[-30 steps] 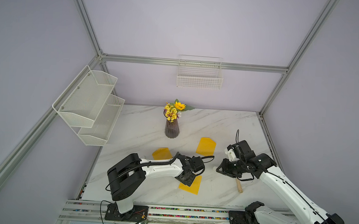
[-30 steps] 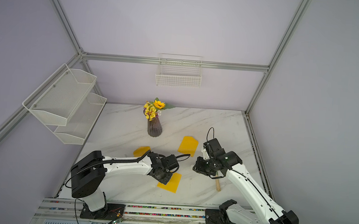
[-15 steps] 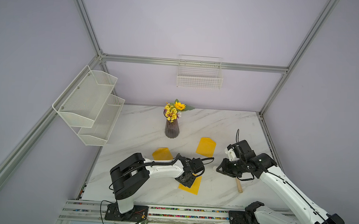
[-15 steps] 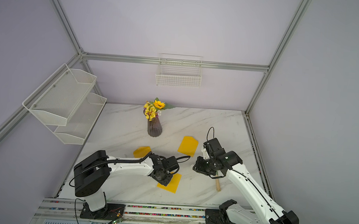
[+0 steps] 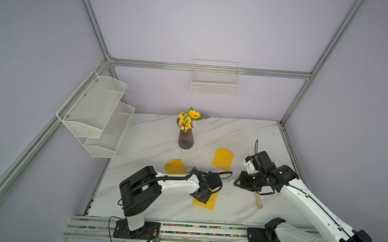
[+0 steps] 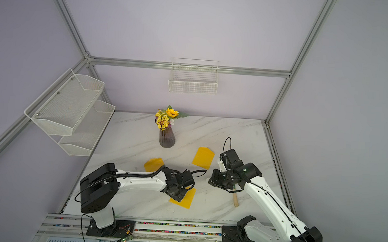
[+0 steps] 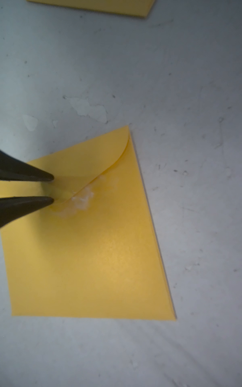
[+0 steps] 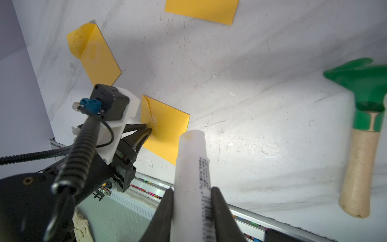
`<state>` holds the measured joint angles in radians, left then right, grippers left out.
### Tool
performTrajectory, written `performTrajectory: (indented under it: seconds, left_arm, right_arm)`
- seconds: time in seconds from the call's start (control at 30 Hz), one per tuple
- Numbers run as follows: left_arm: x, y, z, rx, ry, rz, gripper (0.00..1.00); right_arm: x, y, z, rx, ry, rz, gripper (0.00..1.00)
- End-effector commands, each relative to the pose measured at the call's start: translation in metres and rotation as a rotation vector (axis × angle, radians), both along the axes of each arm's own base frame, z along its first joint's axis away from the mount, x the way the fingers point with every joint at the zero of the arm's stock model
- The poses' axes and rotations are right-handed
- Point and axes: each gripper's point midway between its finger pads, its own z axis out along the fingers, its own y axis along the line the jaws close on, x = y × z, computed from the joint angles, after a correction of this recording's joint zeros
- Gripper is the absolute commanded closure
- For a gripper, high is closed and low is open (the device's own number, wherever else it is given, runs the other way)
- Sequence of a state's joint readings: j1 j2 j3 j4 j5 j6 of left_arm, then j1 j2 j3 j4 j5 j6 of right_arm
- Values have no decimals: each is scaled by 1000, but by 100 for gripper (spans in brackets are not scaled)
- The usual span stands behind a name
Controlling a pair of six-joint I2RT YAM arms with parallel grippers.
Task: Seal the envelope with a glue stick
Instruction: Seal the envelope at the center of the board.
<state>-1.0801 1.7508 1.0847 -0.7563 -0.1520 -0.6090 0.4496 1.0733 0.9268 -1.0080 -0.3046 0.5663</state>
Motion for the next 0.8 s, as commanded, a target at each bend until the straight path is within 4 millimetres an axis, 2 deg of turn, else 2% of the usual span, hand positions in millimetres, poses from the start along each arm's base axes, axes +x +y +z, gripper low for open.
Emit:
performTrajectory:
  seconds: [0.0, 0.1, 0.37, 0.63, 0.77]
  left_arm:
    - [7, 2, 24, -47, -54, 20, 82]
    - [5, 3, 24, -53, -40, 20, 82]
    - [-4, 11, 5, -19, 3, 31, 82]
    - [-18, 25, -37, 69, 73, 34, 82]
    - [-20, 28, -42, 103, 76, 28, 83]
  right_arm:
    - [1, -3, 2, -12, -7, -5, 100]
    - [0, -3, 1, -7, -2, -4, 100]
    - [0, -4, 3, -7, -9, -8, 100]
    - [-1, -4, 0, -12, 1, -4, 100]
    - [-1, -4, 1, -13, -2, -5, 100]
